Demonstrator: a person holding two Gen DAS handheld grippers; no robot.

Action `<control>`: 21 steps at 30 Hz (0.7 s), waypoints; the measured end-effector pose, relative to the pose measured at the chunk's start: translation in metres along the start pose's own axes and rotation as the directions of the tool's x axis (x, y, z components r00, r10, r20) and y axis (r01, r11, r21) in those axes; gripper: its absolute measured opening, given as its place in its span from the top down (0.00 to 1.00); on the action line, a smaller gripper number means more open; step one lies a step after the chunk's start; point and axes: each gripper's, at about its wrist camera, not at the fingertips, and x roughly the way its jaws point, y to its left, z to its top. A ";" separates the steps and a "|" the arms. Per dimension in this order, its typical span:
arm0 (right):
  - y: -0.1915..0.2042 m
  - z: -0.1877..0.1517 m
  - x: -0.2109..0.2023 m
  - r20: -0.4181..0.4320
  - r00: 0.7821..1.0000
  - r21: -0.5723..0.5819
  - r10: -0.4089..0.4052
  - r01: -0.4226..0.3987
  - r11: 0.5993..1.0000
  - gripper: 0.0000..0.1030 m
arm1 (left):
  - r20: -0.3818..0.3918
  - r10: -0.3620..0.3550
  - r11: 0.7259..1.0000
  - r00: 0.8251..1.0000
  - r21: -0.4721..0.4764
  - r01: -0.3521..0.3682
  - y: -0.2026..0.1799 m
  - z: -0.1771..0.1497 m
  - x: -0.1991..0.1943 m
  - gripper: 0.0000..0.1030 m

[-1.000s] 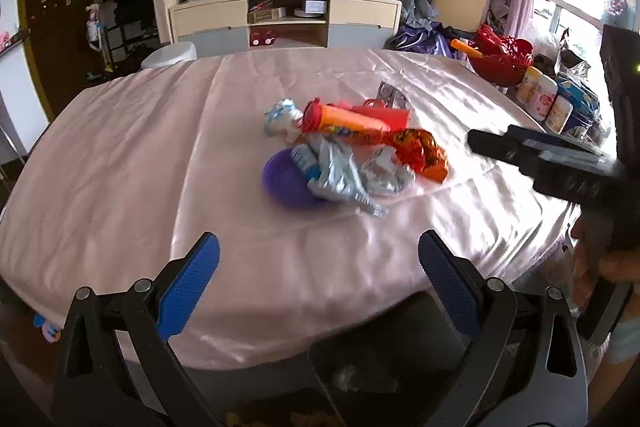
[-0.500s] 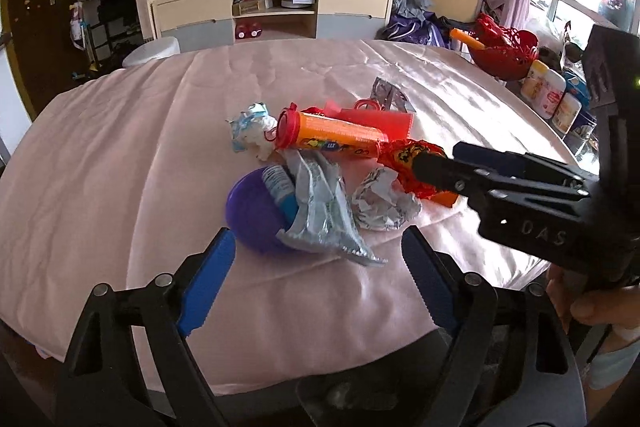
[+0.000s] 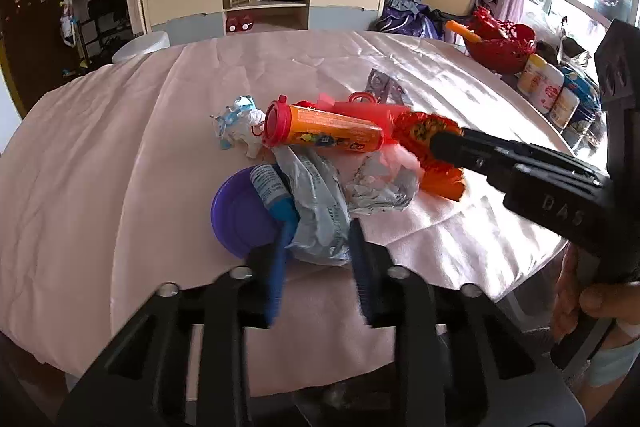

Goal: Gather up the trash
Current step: 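Grasp the red-gold wrapper with the right tool while the left tool grasps the silver foil packet, then lift the wrapper and foil packet off the table with both tools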

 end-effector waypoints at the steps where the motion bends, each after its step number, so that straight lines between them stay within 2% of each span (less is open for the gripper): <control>1: 0.001 0.001 -0.005 0.016 1.000 -0.002 0.000 0.000 1.000 0.65 | 0.003 0.001 1.000 1.000 0.002 -0.001 -0.001 0.000 -0.001 0.82; 10: 0.001 0.005 -0.030 0.073 0.997 -0.002 0.011 -0.010 1.000 0.65 | 0.046 0.015 0.999 0.999 0.028 -0.017 -0.009 0.000 -0.019 0.85; 21: 0.000 0.006 -0.055 0.116 0.993 -0.003 0.030 -0.030 1.000 0.65 | 0.146 0.096 0.994 0.985 0.044 -0.104 -0.018 0.008 -0.065 0.86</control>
